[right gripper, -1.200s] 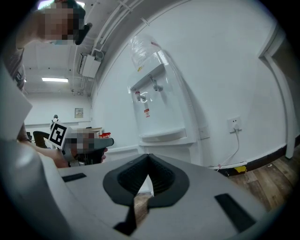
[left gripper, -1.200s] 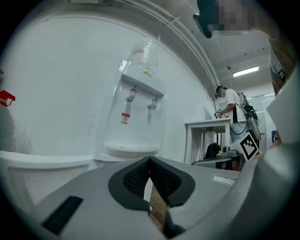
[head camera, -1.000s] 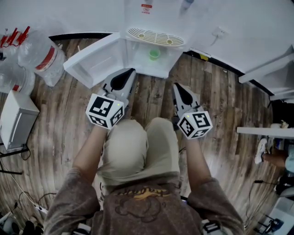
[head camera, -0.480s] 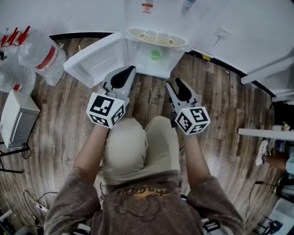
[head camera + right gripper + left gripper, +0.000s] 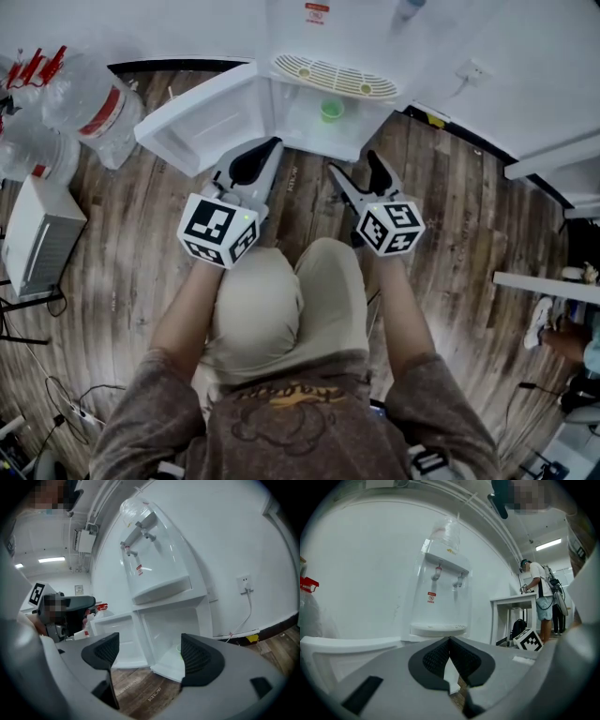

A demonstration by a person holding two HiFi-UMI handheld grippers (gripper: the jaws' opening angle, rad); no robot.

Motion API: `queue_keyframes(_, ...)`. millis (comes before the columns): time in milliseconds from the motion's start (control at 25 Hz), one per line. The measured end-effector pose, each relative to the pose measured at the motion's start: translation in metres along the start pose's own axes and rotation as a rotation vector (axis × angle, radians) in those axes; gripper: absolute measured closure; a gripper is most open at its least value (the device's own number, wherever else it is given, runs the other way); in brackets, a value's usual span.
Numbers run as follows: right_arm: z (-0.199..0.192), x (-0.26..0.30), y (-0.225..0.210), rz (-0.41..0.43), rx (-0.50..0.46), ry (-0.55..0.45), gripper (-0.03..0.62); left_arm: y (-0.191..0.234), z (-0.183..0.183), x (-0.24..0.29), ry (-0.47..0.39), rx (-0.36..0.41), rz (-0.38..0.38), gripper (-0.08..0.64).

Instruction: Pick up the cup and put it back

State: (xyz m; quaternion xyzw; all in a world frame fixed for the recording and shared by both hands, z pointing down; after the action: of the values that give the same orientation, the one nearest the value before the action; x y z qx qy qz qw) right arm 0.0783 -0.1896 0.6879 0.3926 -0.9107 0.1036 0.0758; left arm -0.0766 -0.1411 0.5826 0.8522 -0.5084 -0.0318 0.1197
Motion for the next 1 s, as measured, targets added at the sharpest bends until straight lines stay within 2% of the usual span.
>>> queue_keyframes(280,-0.021,0.047,-0.02,-0.008,-0.008,0.025,0.181,0.012,-0.002,0.001,0.007,-0.009,0.006,0.557)
queue_keyframes(1000,-0.107,0.143,-0.071,-0.098,-0.037,0.15,0.158,0.036,-0.021,0.007,0.034,-0.062,0.006,0.557)
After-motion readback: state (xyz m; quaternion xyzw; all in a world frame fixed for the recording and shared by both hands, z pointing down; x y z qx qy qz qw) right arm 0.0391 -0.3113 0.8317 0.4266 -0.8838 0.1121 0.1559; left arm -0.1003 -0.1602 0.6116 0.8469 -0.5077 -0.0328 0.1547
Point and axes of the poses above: the fingertips, and each gripper's own axes: x forward along the fingers, y to its left, z out of its top, the point moved 2 cm from there along -x, backward along the fingers, and after that the axes turned 8 degrees about -x, right-handed, at the moved point
